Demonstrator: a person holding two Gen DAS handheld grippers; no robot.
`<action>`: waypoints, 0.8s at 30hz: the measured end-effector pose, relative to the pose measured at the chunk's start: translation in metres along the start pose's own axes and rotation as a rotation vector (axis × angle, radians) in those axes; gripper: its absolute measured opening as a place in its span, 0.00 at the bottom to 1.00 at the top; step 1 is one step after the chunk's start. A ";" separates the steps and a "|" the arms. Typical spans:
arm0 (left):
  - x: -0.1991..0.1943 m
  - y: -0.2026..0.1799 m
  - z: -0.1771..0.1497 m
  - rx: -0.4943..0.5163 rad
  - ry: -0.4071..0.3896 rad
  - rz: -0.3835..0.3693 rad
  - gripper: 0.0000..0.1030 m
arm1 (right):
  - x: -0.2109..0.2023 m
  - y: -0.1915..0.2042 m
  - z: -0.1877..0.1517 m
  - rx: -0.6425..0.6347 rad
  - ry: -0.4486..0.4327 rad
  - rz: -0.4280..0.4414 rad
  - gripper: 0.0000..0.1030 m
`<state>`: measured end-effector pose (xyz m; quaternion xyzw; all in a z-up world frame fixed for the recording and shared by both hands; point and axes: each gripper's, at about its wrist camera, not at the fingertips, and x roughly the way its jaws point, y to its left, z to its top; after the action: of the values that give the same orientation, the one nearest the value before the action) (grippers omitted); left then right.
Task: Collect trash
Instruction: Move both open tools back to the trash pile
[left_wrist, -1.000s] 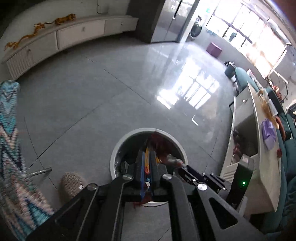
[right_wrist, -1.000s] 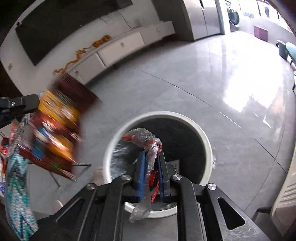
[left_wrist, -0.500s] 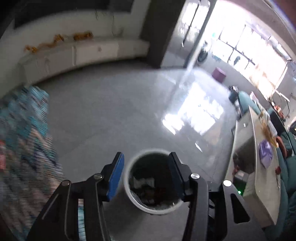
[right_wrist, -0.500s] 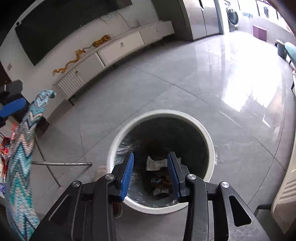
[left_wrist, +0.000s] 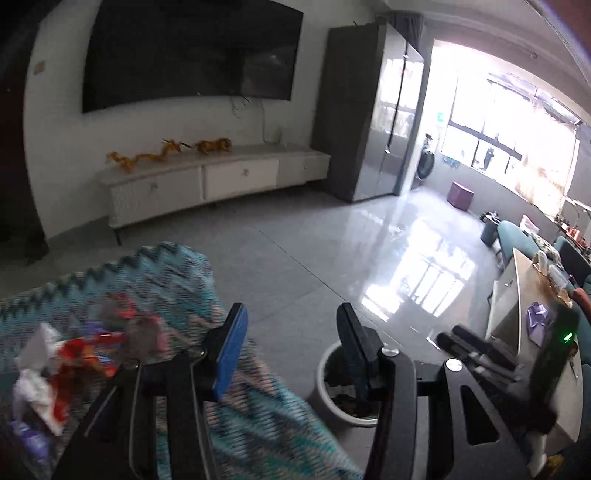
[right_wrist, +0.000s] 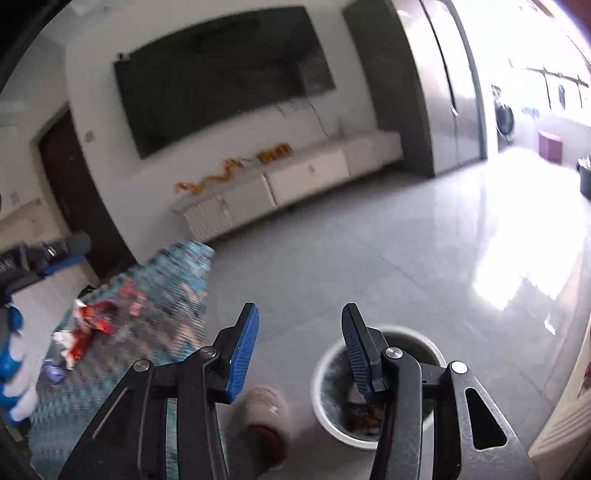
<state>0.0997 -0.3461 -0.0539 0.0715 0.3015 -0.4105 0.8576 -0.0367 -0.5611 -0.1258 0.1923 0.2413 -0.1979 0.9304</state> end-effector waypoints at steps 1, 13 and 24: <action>-0.011 0.008 -0.001 -0.006 -0.009 0.010 0.47 | -0.005 0.010 0.005 -0.017 -0.011 0.013 0.45; -0.106 0.136 -0.024 -0.094 -0.085 0.176 0.47 | -0.046 0.126 0.045 -0.195 -0.099 0.149 0.47; -0.158 0.269 -0.083 -0.223 -0.065 0.346 0.59 | -0.003 0.191 0.035 -0.266 -0.010 0.255 0.48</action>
<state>0.1867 -0.0360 -0.0635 0.0135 0.3005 -0.2231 0.9272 0.0620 -0.4146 -0.0464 0.0957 0.2343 -0.0456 0.9664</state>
